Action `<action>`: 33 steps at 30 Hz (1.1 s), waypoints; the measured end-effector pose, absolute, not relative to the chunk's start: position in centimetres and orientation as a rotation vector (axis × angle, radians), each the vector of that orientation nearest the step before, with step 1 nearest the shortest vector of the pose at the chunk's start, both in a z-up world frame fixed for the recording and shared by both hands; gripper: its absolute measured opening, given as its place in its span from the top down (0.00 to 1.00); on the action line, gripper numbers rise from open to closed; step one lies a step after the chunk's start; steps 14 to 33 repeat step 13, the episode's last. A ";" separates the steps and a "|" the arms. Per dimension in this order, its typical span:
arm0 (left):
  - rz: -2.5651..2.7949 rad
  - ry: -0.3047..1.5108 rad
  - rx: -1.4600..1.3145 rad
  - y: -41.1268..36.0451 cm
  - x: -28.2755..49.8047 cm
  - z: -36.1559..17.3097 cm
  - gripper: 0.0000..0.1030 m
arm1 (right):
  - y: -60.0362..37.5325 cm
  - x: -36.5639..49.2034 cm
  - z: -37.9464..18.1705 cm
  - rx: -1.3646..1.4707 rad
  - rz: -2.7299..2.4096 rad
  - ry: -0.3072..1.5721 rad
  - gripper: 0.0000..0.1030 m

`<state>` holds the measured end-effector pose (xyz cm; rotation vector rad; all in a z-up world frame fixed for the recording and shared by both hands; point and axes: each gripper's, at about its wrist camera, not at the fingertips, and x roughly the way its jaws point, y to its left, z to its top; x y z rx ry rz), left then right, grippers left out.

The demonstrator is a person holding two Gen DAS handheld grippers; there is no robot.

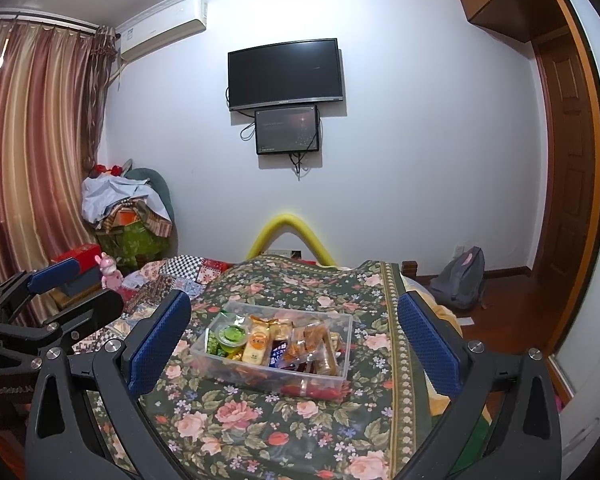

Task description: Organize snacks

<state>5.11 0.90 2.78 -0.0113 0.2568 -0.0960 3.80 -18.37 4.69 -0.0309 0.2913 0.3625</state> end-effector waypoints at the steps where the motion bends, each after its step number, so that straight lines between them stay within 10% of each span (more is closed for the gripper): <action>1: -0.099 0.256 -0.011 0.9 5.1 2.8 0.04 | -18.4 3.8 4.7 -0.032 0.362 0.291 0.00; 33: -0.096 0.265 -0.037 1.0 5.2 2.7 0.04 | -18.4 3.7 4.4 -0.046 0.360 0.290 0.00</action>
